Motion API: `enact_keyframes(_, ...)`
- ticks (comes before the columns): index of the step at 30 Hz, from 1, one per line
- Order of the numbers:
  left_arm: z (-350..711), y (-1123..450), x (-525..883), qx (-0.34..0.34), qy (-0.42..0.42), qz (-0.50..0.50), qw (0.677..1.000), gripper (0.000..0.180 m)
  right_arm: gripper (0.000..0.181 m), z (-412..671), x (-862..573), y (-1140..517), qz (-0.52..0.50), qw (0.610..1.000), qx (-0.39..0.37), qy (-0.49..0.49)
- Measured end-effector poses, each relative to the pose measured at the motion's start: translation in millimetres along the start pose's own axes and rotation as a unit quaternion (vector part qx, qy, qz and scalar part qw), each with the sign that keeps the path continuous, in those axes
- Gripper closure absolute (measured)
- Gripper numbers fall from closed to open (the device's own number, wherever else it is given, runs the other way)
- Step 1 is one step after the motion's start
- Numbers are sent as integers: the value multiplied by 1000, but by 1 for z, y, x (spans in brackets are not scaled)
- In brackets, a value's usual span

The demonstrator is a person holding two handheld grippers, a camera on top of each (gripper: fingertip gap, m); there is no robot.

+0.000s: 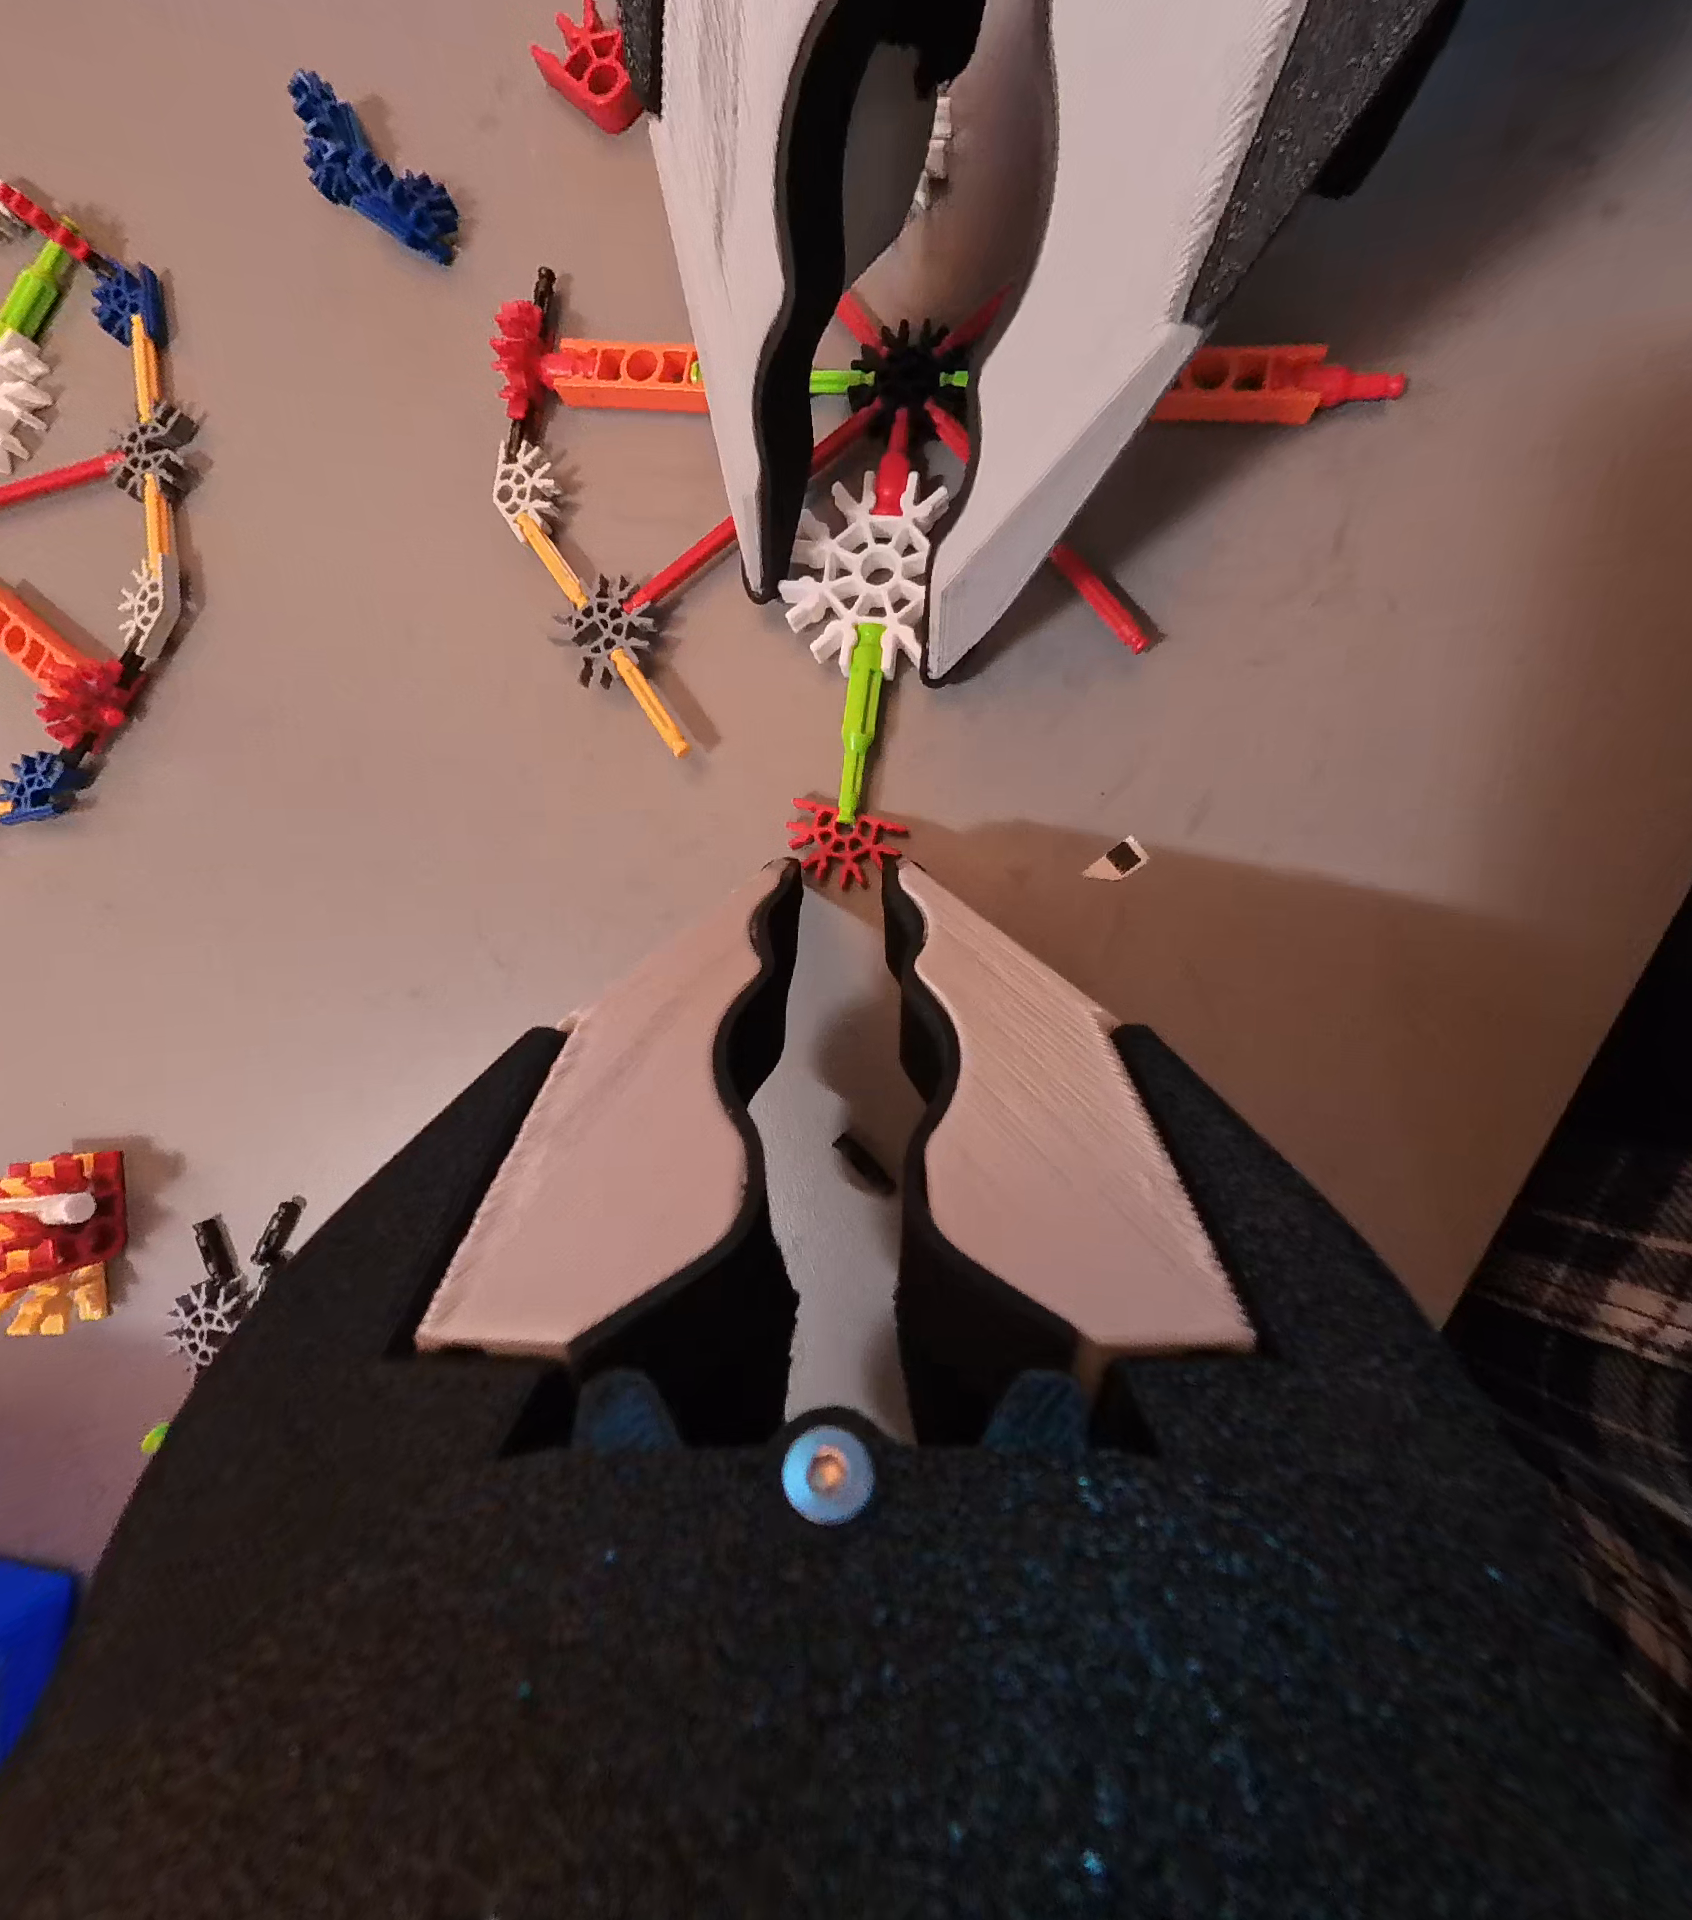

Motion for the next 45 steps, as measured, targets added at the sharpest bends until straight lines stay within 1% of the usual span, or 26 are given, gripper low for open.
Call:
enact_keyframes(5, 0, 0, 0, -2, 2, -1, 1000, 167, 150, 0, 0, 0, -5, 1000, 4, 2)
enact_keyframes(8, 1, 0, 1, -13, 15, -9, 1000, 166, 150, 0, 0, 0, -6, 1000, 4, 1)
enact_keyframes(13, -1, 1, 3, -11, 17, -12, 1000, 161, 150, -1, 1, 0, -5, 1000, 1, -2)
enact_keyframes(27, 0, -1, 5, -23, 20, -26, 999, 165, 150, -2, 0, 0, -5, 1000, 0, -3)
enact_keyframes(29, 2, 0, 4, -23, 13, -26, 999, 169, 150, -2, 0, 0, -5, 1000, 0, -2)
enact_keyframes(31, 5, 2, 5, -27, 8, -15, 999, 180, 150, -2, 0, 0, -6, 1000, 1, -2)
enact_keyframes(35, 5, 3, 9, -13, 6, -6, 1000, 177, 150, -2, 0, 0, -6, 1000, -1, -3)
enact_keyframes(37, 4, 4, 10, -18, 19, -16, 1000, 171, 150, -2, 0, 0, -6, 1000, -1, -3)
enact_keyframes(41, 3, -1, 7, -12, 24, -34, 999, 153, 150, -2, 0, 0, -6, 1000, -1, -2)
enact_keyframes(45, 4, -3, 10, -23, 35, -38, 998, 153, 150, -2, 0, 0, -5, 1000, -2, -3)
Point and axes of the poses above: each gripper's, where its closed fingertips meet, y back along the fingers, z out of its top, x = y × z across the jaws, the point moved 8 cm from there along y, back along the fingers, and after that the axes turned 3 degrees about -z, right-handed, at the moved point
